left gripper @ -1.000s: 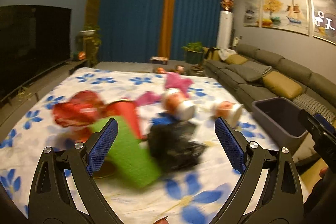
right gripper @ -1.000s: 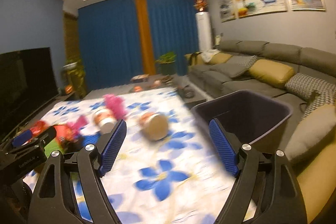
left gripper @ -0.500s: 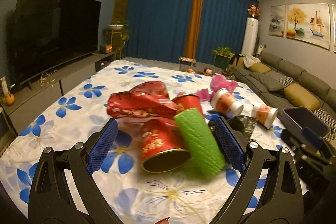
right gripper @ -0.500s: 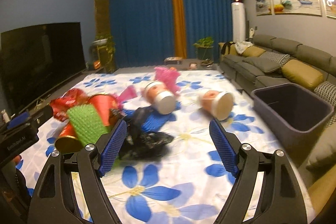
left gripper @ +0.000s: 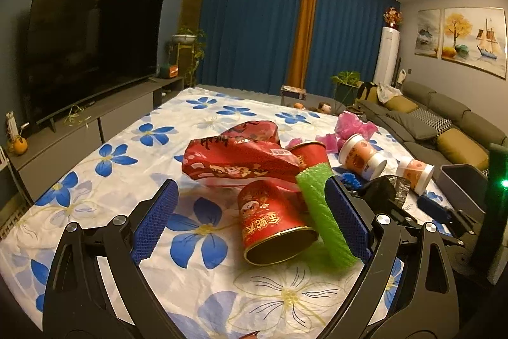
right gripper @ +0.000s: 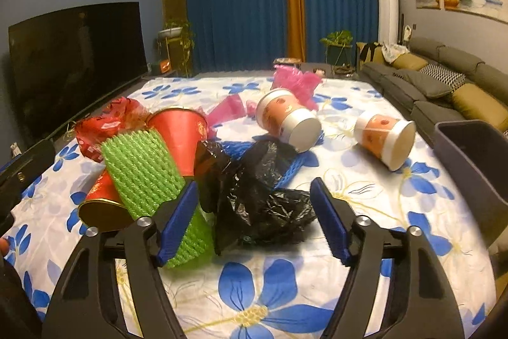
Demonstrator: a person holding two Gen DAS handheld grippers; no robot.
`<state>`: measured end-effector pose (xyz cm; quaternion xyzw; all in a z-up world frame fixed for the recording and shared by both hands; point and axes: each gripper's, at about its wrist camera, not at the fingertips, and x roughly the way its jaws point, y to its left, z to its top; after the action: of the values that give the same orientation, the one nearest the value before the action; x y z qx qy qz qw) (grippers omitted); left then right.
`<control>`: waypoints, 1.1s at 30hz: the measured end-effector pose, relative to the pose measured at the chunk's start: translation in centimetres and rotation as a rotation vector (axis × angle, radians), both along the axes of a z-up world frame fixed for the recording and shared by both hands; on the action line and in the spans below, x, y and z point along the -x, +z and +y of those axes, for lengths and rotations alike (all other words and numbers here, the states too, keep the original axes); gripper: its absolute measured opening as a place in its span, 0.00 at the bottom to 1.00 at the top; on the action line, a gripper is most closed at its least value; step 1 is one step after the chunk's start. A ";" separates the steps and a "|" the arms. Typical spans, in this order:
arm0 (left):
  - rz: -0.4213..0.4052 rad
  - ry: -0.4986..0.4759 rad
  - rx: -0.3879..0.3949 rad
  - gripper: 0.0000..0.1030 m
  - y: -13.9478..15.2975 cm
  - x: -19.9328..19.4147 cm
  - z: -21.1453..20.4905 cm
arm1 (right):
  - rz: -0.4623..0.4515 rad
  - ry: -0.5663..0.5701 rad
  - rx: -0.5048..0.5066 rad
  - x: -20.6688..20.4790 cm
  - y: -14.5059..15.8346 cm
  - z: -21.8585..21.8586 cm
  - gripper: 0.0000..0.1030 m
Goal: Collect trash
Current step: 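Grasp the green foam mesh sleeve with the left tool while the right tool grasps the black bag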
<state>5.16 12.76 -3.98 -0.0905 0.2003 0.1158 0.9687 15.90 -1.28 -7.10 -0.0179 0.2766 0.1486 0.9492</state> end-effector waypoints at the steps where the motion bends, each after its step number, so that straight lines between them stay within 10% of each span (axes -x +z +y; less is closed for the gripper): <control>1: 0.001 -0.002 -0.001 0.89 0.0 -0.1 -0.1 | 0.006 0.000 -0.002 -0.2 -0.1 0.1 0.64; 7: 0.007 -0.019 0.000 0.89 -0.2 -0.5 -0.4 | 0.035 0.014 -0.010 -1.0 -0.5 0.2 0.51; 15: 0.027 -0.061 0.001 0.89 -0.8 -1.3 -1.5 | 0.063 0.059 -0.024 -1.4 -0.9 0.5 0.06; 23: 0.048 -0.107 0.003 0.82 -0.8 -3.0 -2.6 | -0.029 0.011 -0.048 0.5 0.7 -1.4 0.02; 33: 0.157 -0.167 0.087 0.39 -2.3 -6.2 -2.7 | -0.067 -0.017 -0.076 2.4 2.1 -4.0 0.02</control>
<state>11.36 10.01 -6.25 -0.1063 0.2872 0.0324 0.9514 13.48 -5.30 -4.97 0.0156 0.2392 0.1503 0.9591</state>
